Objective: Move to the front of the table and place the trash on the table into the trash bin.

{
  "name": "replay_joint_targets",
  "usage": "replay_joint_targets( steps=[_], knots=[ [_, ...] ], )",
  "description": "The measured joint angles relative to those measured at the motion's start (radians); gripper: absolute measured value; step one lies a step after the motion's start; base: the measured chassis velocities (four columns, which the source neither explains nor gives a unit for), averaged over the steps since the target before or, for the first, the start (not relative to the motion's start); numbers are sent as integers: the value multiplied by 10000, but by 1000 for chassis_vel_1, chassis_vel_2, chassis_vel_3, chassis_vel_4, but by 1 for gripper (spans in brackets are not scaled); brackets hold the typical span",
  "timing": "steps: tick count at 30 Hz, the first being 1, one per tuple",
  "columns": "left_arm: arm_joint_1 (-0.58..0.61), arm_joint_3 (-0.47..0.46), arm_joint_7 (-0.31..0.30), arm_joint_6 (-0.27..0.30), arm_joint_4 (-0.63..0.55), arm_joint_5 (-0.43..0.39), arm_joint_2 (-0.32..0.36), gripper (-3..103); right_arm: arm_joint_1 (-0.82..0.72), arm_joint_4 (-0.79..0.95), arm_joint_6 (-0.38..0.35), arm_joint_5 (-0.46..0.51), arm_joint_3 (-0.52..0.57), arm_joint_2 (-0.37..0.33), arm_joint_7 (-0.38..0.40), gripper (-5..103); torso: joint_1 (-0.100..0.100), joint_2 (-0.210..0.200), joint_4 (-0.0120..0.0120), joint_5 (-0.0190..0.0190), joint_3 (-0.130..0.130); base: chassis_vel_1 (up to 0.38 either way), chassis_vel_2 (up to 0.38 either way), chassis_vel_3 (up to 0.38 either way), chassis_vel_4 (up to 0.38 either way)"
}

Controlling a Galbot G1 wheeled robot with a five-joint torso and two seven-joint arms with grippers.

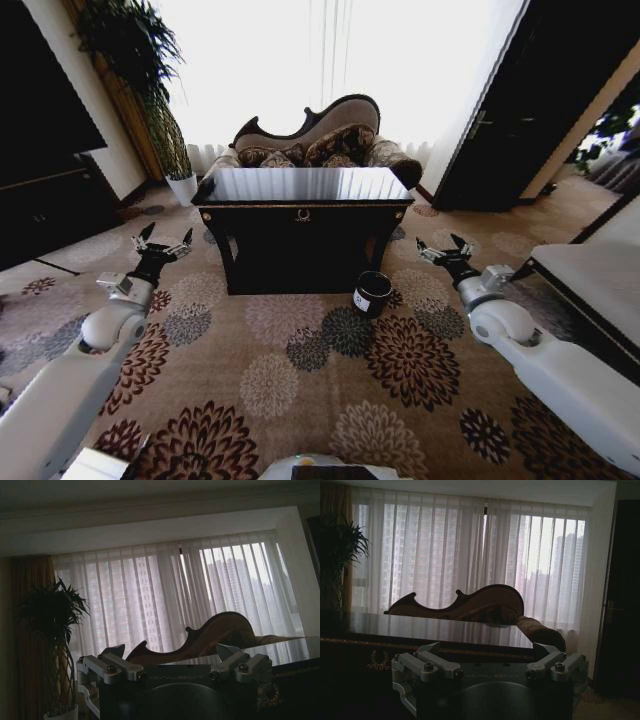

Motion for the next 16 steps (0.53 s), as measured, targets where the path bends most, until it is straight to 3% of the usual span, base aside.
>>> replay_joint_targets(
  steps=[16],
  knots=[
    [0,0,1,0,0,0,0,100,-1,0,0,0,0,0,0,100,-11,2,1,3,-4,-1,2,0,-3]
  ],
)
